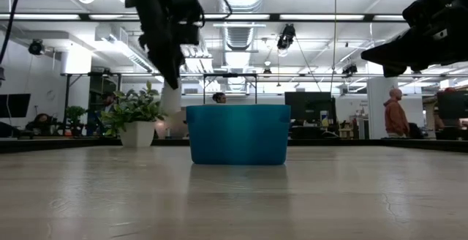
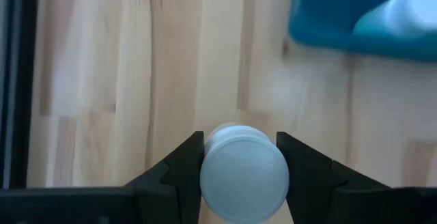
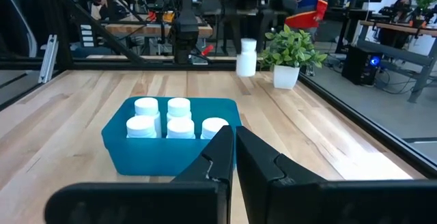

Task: Pick and place pill bottles into a basket
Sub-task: Put the white pill bottle into the blue container

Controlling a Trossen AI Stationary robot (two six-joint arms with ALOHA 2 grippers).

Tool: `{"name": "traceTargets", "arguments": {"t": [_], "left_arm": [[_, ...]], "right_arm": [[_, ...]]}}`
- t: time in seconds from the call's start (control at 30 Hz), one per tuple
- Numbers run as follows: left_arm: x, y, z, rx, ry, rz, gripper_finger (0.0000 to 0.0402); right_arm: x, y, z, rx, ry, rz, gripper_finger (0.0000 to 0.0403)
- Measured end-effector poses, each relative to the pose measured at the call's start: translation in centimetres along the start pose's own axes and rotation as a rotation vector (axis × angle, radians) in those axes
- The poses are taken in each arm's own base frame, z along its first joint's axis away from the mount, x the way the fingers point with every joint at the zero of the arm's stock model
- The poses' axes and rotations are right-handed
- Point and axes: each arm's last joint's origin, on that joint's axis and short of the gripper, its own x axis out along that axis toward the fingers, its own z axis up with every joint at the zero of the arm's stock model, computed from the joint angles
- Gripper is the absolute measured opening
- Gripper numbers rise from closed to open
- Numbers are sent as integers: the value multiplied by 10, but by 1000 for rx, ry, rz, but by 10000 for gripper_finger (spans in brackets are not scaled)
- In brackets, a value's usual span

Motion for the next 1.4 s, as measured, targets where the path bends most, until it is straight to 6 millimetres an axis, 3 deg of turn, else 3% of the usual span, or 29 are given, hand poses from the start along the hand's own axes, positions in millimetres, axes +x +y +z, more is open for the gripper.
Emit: {"name": "traceTargets", "arguments": {"t": [0.3,0.73,1.1,1.27,1.4], "left_arm": [[-29,-19,28,12,-89,-33,141],[-45,-53,48,43,-162,-77,141],[-19,-71,87,87,-132,-121,141],[-15,-69,93,88,-141,-114,141],[-1,-77,95,104,-108,-130,141]], "right_arm": [[0,0,0,0,0,0,8],[0,0,0,5,-1,0,9],[0,0,0,9,-2,1,9],[0,0,0,40,-2,1,8],[0,0,0,57,-2,1,8]]}}
